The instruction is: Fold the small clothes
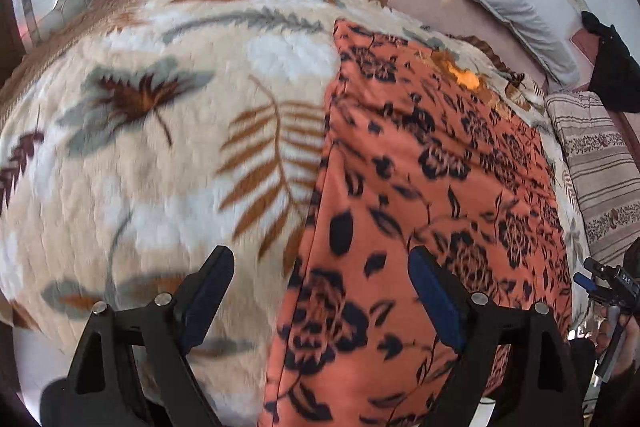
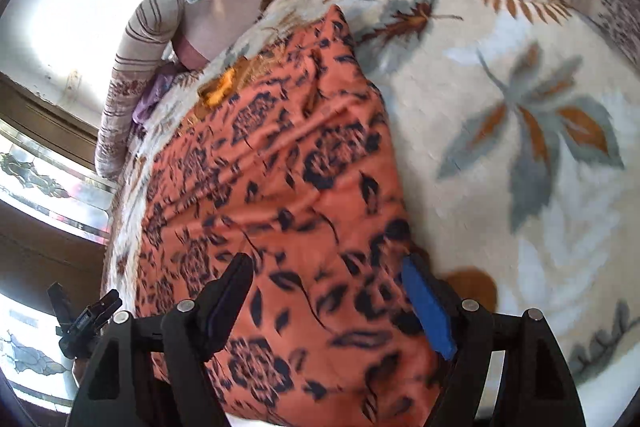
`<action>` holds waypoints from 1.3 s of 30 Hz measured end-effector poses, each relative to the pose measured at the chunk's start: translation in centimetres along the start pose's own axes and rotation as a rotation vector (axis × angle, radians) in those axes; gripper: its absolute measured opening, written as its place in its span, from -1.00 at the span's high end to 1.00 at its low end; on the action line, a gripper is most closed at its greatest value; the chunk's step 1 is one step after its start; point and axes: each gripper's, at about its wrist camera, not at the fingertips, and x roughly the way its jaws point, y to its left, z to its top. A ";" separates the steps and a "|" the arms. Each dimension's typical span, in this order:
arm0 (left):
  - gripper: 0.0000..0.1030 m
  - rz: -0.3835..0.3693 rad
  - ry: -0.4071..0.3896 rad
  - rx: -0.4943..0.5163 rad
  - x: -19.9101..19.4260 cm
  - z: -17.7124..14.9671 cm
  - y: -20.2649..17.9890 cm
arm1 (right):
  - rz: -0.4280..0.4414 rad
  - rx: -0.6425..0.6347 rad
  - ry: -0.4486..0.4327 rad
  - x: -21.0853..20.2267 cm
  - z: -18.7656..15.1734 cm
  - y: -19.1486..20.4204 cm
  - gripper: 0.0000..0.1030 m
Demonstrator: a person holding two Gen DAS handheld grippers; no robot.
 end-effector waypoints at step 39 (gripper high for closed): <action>-0.18 -0.018 0.074 -0.037 -0.9 -7.9 2.2 | 0.001 0.039 0.183 0.1 -8.0 -4.0 0.14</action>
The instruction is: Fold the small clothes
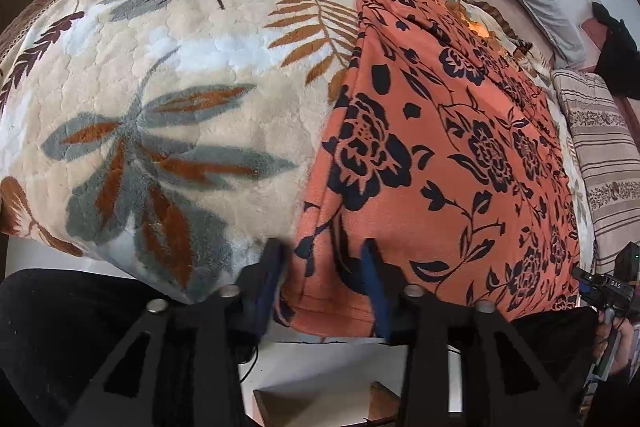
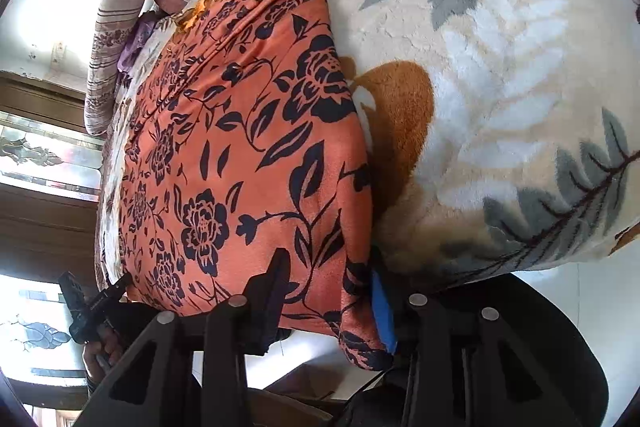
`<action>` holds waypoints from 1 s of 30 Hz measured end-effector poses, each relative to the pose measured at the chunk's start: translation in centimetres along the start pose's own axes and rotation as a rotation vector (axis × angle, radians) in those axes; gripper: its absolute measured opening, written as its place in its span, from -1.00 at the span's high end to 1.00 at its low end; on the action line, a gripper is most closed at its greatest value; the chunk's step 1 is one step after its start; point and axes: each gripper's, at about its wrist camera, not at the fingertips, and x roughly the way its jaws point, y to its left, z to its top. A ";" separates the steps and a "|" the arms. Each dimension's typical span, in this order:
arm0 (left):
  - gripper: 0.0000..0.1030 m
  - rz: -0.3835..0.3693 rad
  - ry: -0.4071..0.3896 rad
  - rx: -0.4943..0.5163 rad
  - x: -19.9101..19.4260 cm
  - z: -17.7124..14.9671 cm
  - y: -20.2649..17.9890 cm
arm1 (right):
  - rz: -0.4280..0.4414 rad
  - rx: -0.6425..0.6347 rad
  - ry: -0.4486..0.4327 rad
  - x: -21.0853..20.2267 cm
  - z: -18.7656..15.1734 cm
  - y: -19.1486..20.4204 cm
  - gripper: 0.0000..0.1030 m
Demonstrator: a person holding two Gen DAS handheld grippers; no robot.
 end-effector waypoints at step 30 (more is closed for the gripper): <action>0.87 0.059 0.000 0.096 0.2 0.5 -3.2 | -0.042 -0.016 0.029 0.7 0.3 0.0 0.89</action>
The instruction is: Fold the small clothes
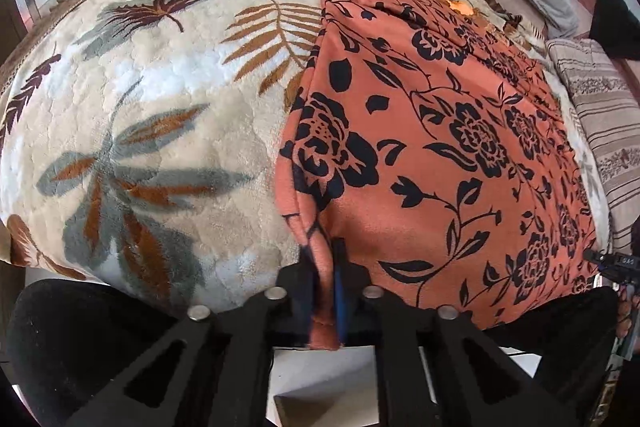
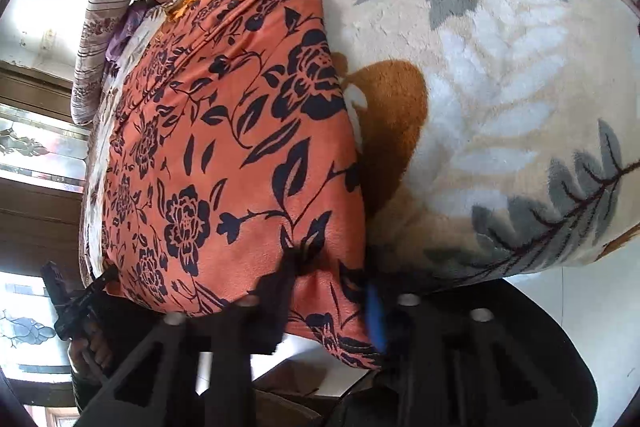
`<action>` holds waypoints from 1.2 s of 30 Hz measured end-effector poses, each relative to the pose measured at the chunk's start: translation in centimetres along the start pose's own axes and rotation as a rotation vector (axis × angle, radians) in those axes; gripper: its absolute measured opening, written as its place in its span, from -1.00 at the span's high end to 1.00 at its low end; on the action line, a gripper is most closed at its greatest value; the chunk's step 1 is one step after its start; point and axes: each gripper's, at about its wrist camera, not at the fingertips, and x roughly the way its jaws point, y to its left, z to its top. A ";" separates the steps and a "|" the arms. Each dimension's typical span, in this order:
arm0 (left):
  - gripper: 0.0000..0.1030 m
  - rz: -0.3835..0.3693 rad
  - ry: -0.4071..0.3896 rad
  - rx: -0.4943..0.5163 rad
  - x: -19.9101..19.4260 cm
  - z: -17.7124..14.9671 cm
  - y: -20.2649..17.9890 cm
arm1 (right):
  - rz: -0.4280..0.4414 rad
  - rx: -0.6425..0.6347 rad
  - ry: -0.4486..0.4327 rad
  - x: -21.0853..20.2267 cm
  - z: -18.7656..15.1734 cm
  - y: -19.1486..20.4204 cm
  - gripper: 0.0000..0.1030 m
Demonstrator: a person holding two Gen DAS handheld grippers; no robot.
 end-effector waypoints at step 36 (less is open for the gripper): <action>0.89 -0.301 -0.237 0.031 -6.2 12.2 -2.7 | 0.493 0.118 -0.138 -2.8 8.3 2.0 0.87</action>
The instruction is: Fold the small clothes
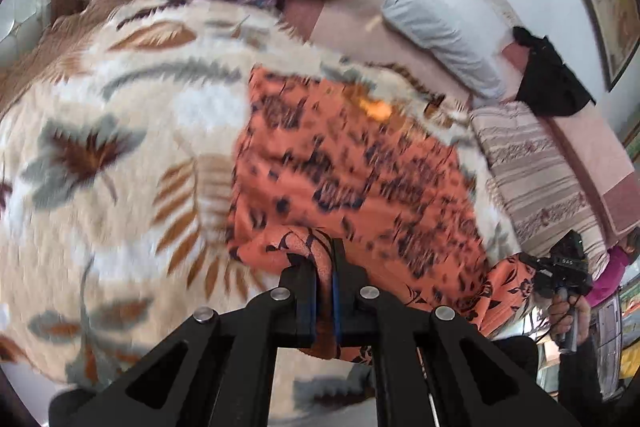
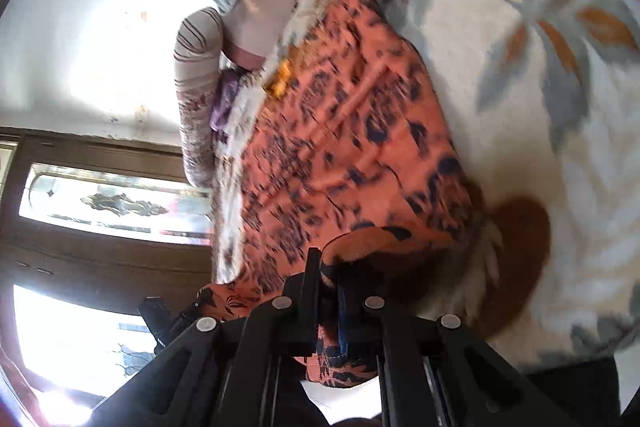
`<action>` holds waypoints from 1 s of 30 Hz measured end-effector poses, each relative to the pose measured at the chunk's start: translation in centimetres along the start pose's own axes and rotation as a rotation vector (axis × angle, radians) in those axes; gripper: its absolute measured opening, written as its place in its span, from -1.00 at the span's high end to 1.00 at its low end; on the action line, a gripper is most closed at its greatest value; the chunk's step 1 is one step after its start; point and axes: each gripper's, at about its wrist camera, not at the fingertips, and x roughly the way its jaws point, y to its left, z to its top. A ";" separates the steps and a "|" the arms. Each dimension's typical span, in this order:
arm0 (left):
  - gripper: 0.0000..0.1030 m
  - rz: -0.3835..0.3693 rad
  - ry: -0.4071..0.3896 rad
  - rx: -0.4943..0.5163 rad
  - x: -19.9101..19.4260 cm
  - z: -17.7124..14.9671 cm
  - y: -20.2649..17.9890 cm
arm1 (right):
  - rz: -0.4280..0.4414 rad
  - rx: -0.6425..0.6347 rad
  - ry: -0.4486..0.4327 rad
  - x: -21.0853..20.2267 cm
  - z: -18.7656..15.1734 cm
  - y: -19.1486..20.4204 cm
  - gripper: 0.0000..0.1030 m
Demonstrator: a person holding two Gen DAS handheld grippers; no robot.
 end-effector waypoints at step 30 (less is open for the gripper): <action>-0.73 0.316 0.050 -0.101 16.8 4.5 3.6 | -0.195 0.234 -0.319 11.2 6.3 -1.5 -0.45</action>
